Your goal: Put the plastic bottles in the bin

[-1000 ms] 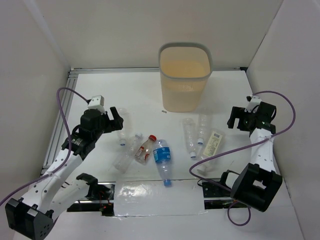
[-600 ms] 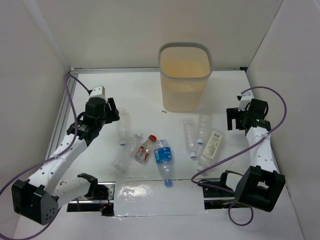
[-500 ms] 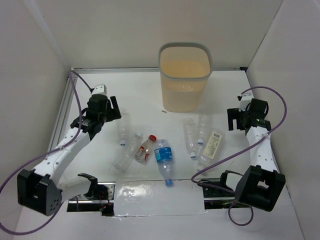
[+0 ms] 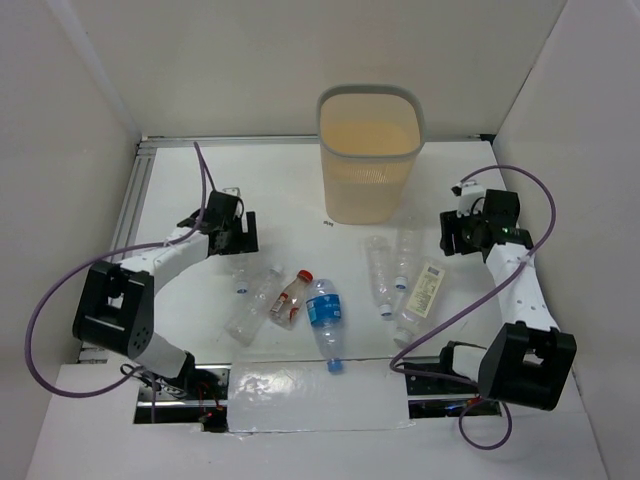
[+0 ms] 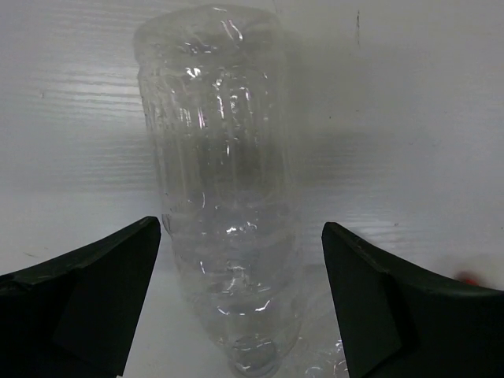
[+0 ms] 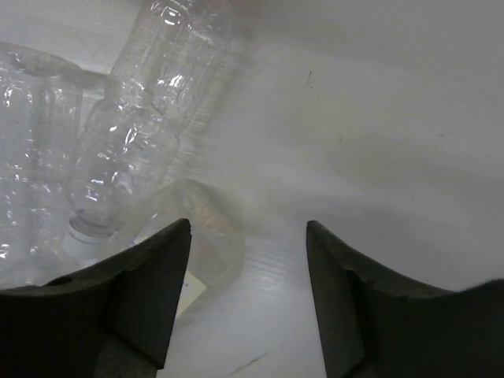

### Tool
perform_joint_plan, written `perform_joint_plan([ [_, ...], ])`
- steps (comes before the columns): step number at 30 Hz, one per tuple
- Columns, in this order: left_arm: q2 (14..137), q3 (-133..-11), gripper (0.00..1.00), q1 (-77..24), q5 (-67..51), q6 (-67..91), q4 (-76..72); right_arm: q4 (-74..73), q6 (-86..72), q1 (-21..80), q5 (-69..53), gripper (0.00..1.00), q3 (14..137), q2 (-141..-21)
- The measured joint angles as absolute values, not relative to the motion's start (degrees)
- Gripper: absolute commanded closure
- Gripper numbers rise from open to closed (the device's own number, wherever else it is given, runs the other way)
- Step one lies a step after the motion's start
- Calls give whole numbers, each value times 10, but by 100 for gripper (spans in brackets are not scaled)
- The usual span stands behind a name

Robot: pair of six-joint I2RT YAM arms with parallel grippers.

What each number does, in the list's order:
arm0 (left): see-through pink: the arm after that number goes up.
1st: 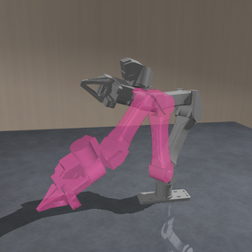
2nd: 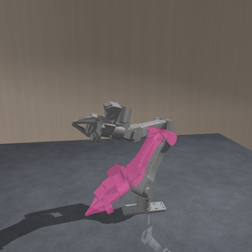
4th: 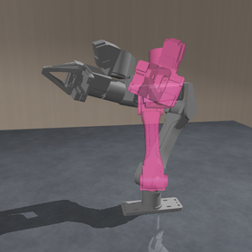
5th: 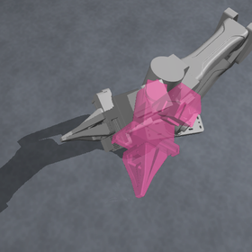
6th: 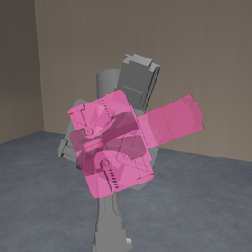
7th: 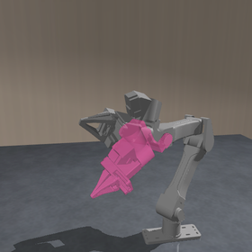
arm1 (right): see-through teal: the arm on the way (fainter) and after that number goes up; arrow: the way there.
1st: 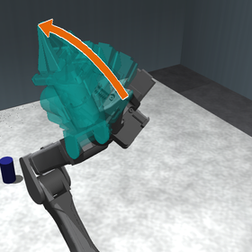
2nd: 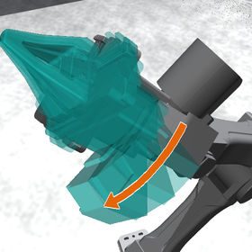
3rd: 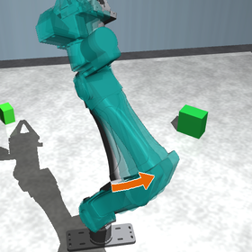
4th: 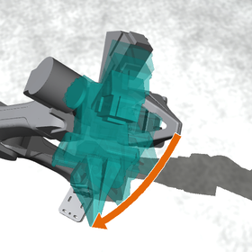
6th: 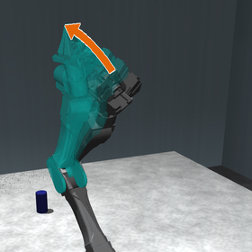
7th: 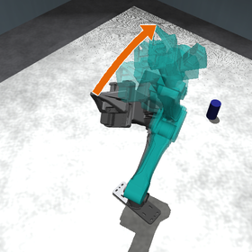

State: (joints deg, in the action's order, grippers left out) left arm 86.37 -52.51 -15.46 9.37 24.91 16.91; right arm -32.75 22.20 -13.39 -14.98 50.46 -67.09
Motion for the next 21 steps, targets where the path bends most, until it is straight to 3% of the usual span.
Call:
perform_joint_plan([
  [2,877,-531,6,-155,85,242,165,-329,218,-128,-159,11,513,-680],
  [4,901,-542,17,-155,78,240,156,-330,220,-124,-172,0,518,-686],
  [6,922,-549,30,-155,73,239,149,-337,224,-118,-189,0,522,-688],
  [7,925,-552,42,-155,72,239,147,-342,226,-113,-199,0,525,-688],
  [13,925,-561,69,-154,63,228,147,-359,236,-90,-242,0,534,-688],
  [18,907,-616,71,-159,41,223,192,-361,235,-88,-244,0,535,-689],
  [21,887,-698,71,-172,22,223,209,-360,231,-88,-245,8,535,-689],
])
